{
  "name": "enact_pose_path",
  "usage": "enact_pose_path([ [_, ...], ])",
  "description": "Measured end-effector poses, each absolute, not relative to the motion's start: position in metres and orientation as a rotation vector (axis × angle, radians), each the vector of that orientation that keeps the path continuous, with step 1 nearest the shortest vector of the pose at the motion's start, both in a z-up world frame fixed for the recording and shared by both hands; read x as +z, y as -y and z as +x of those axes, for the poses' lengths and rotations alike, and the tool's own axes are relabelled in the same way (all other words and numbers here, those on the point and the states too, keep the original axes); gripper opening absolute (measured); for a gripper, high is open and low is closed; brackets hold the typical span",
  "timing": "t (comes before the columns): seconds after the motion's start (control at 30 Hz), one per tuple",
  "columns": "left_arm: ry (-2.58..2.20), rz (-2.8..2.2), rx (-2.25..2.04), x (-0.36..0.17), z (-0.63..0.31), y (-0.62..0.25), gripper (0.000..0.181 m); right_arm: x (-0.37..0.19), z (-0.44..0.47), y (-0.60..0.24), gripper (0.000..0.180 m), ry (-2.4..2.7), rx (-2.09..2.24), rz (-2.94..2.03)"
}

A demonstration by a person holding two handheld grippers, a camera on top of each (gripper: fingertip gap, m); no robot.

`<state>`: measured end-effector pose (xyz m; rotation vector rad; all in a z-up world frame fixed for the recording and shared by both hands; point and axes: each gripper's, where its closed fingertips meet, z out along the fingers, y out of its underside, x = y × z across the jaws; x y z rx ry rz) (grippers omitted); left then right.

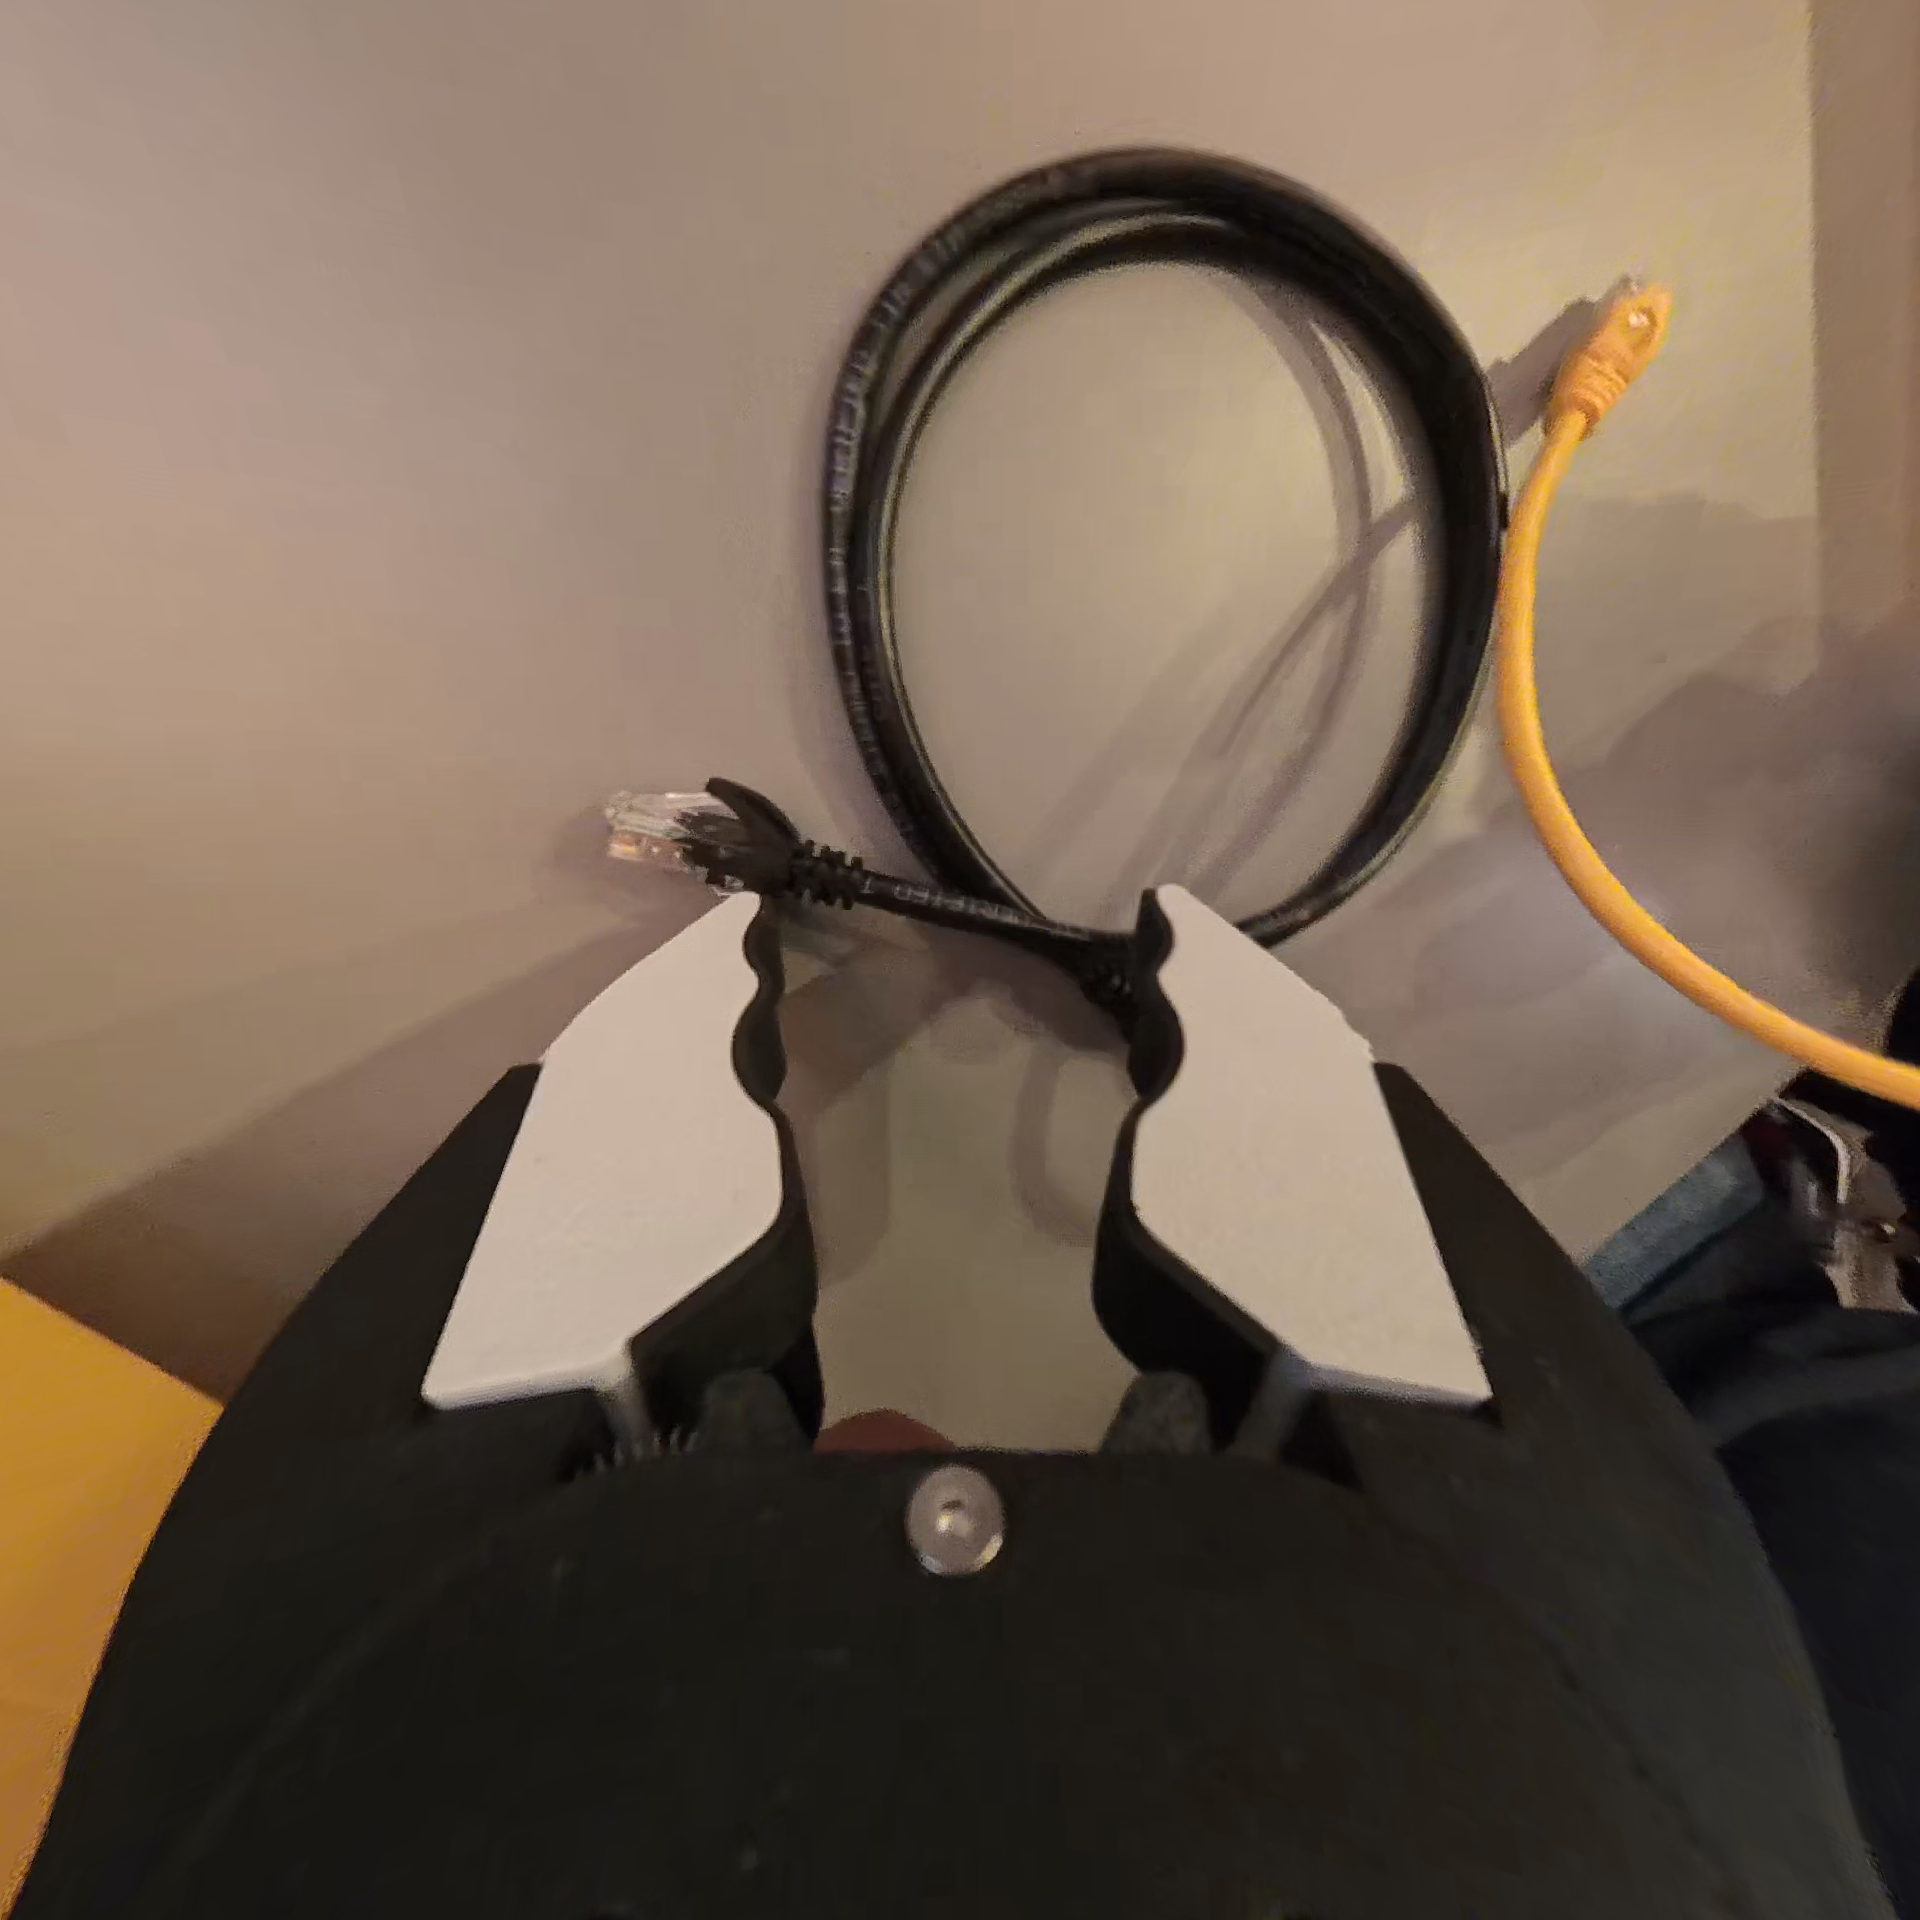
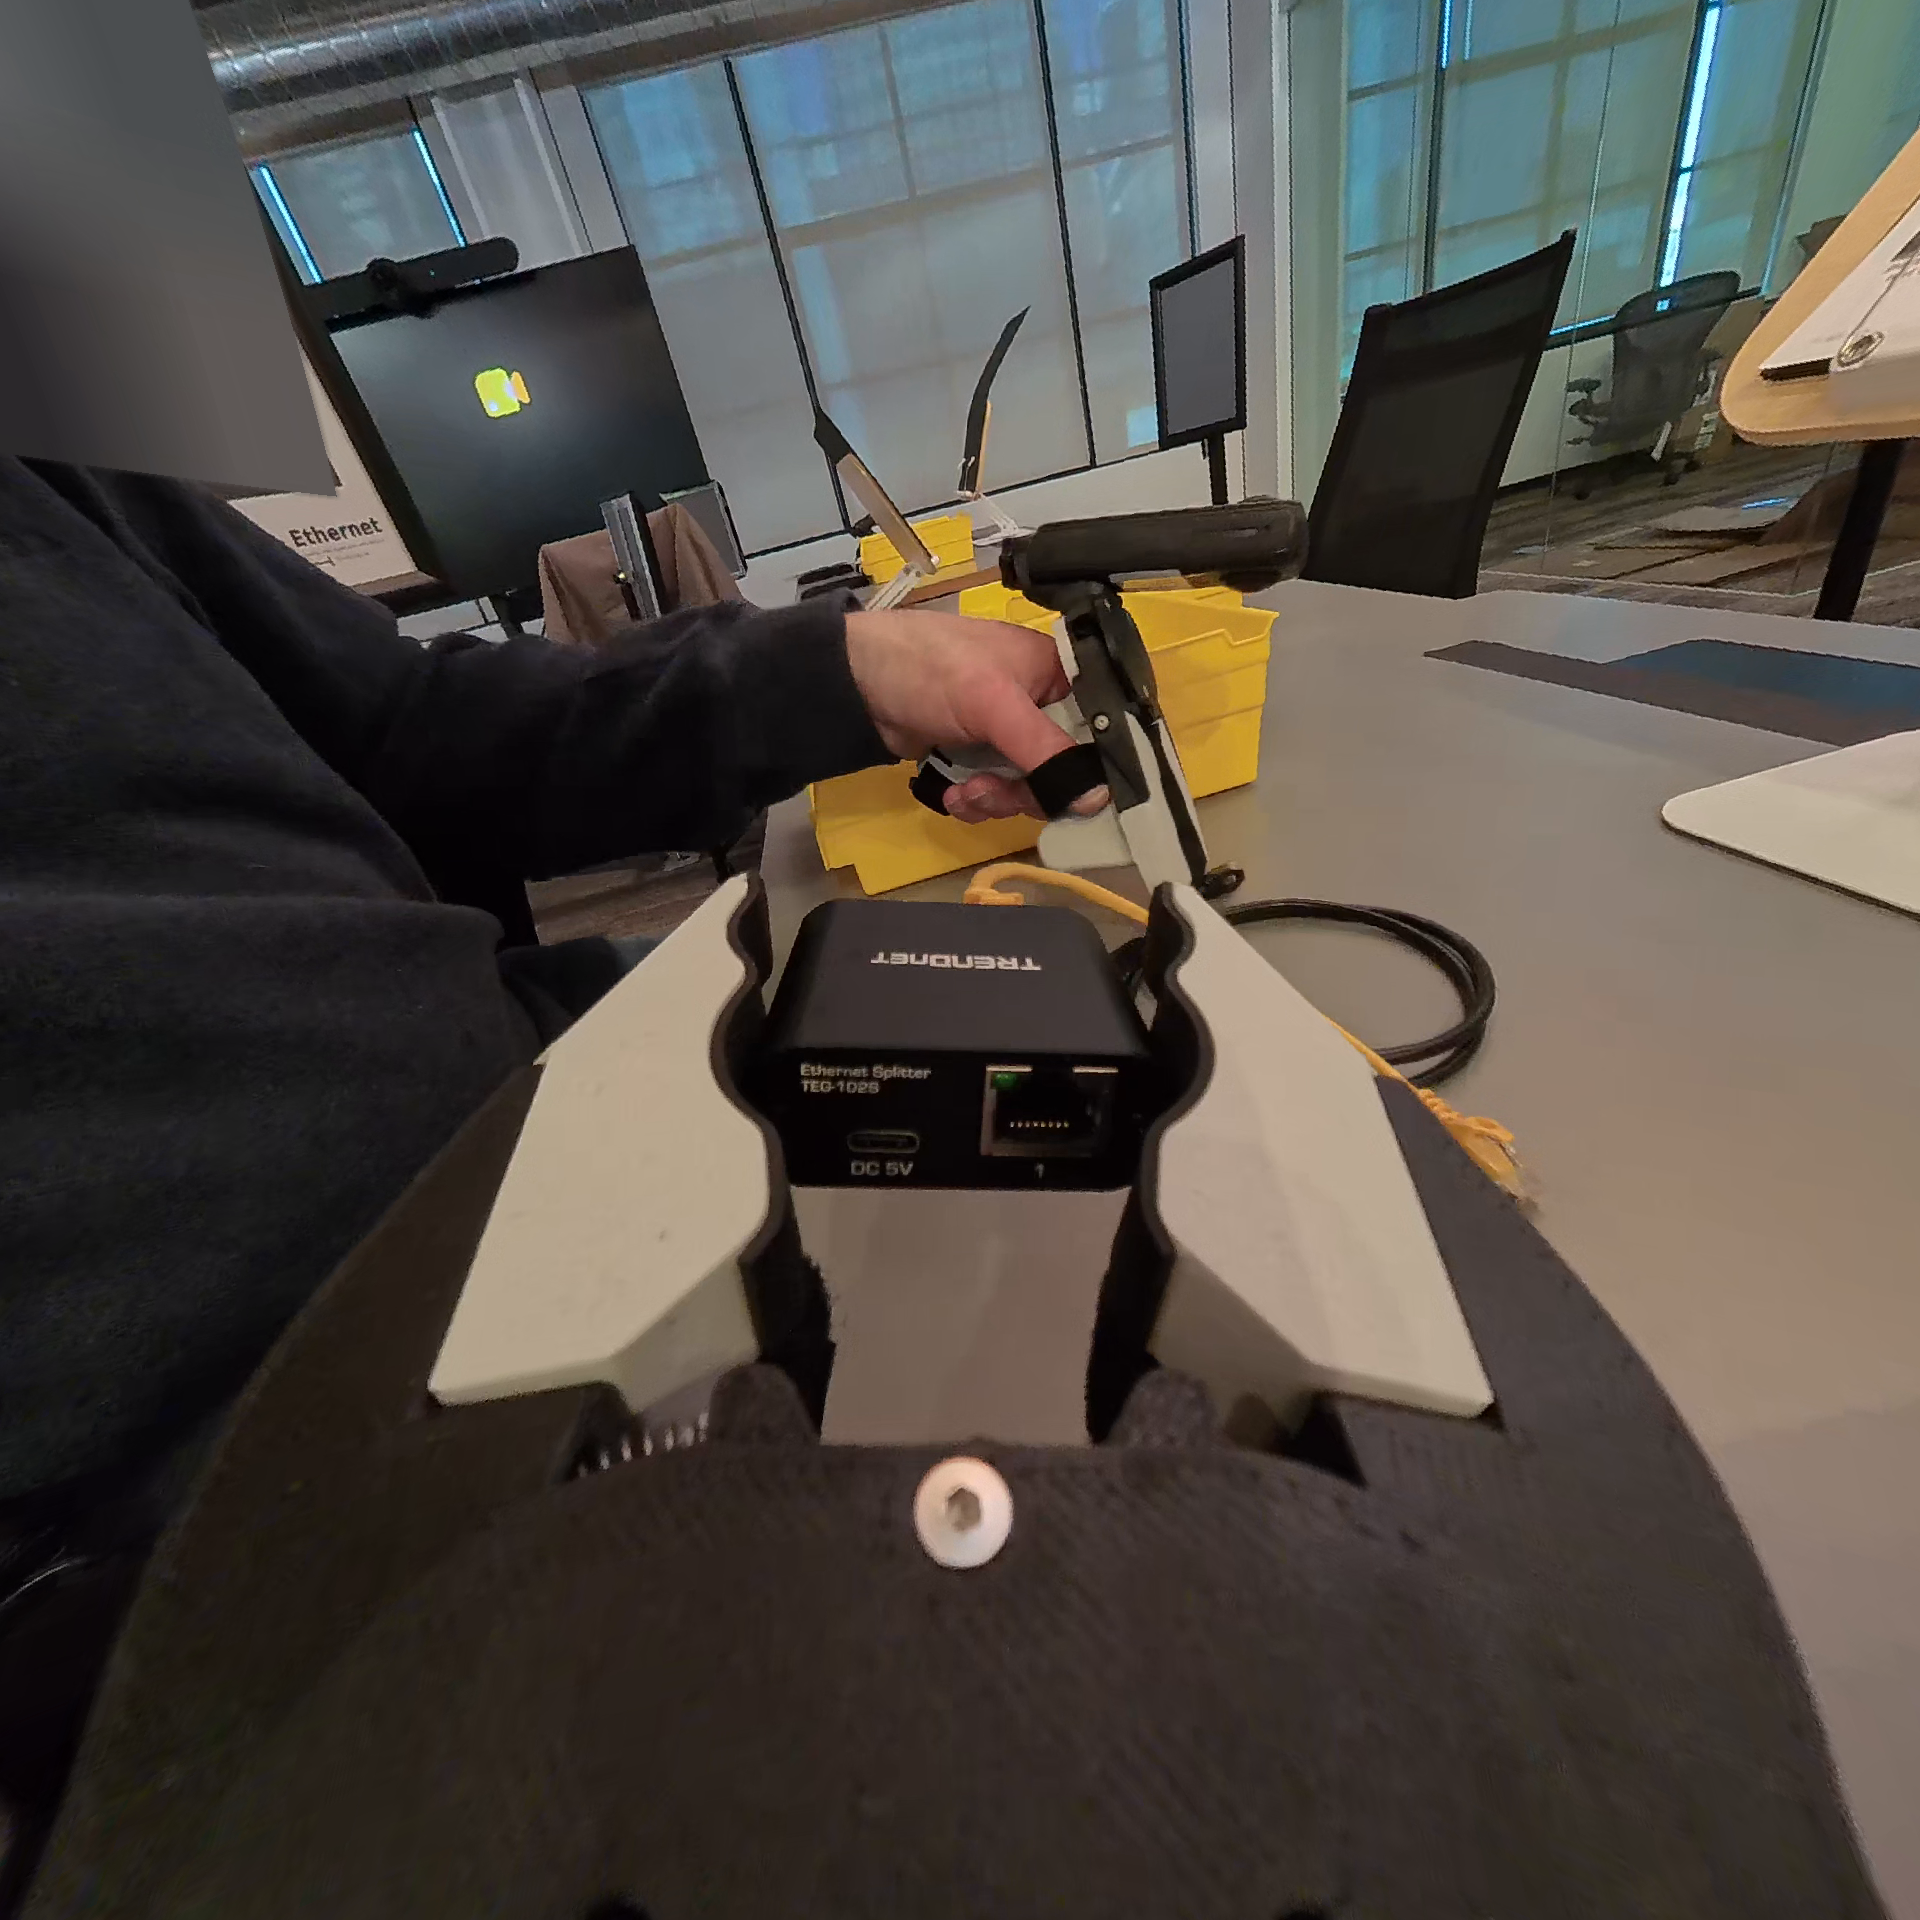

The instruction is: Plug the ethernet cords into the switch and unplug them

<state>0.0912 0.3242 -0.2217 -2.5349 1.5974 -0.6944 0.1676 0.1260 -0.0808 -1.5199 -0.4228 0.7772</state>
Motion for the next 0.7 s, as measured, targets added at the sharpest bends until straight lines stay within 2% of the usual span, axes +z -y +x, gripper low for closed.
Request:
enact_pose_path([
  [0.03,-1.583,-2.531,-0.688,-0.222,0.094,-0.326,0.066,-0.081,0.168,-0.126,0.072,0.423,0.777,-1.518],
  [0.1,-1.532,-2.511,-0.736,-0.218,0.104,-0.329,0.061,-0.081,0.168,-0.126,0.072,0.422,0.778,-1.518],
  [0.2,-1.570,-2.462,-0.567,-0.226,0.106,-0.338,0.052,-0.082,0.167,-0.126,0.072,0.423,0.780,-1.517],
  [0.27,-1.641,-2.430,-0.509,-0.228,0.108,-0.338,0.036,-0.082,0.167,-0.125,0.072,0.424,0.780,-1.517],
  [0.37,-1.768,-2.382,-0.425,-0.230,0.111,-0.337,0.028,-0.080,0.167,-0.125,0.072,0.425,0.777,-1.512],
  [0.57,-2.406,-1.855,0.057,-0.228,0.100,-0.329,0.012,-0.080,0.167,-0.123,0.072,0.429,0.780,-1.513],
  [0.7,-2.667,-1.492,0.237,-0.226,0.096,-0.330,0.012,-0.079,0.167,-0.122,0.072,0.432,0.776,-1.514],
])
